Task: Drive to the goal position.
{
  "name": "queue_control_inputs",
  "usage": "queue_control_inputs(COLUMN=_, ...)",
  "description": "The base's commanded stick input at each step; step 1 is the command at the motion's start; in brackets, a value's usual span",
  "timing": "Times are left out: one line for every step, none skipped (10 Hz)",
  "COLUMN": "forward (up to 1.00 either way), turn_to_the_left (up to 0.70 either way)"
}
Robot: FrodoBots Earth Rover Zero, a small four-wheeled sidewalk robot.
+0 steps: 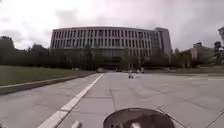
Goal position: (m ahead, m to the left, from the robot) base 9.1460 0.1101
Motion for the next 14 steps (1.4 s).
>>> queue_control_inputs(forward=0.7, turn_to_the_left=0.0)
queue_control_inputs(forward=0.7, turn_to_the_left=0.0)
queue_control_inputs(forward=0.7, turn_to_the_left=0.0)
queue_control_inputs(forward=0.7, turn_to_the_left=0.0)
queue_control_inputs(forward=0.7, turn_to_the_left=0.0)
queue_control_inputs(forward=0.7, turn_to_the_left=0.0)
queue_control_inputs(forward=0.7, turn_to_the_left=0.0)
queue_control_inputs(forward=0.7, turn_to_the_left=0.0)
queue_control_inputs(forward=0.7, turn_to_the_left=0.0)
queue_control_inputs(forward=0.7, turn_to_the_left=0.0)
queue_control_inputs(forward=0.7, turn_to_the_left=0.0)
queue_control_inputs(forward=0.7, turn_to_the_left=0.0)
queue_control_inputs(forward=0.7, turn_to_the_left=0.0)
queue_control_inputs(forward=0.7, turn_to_the_left=0.0)
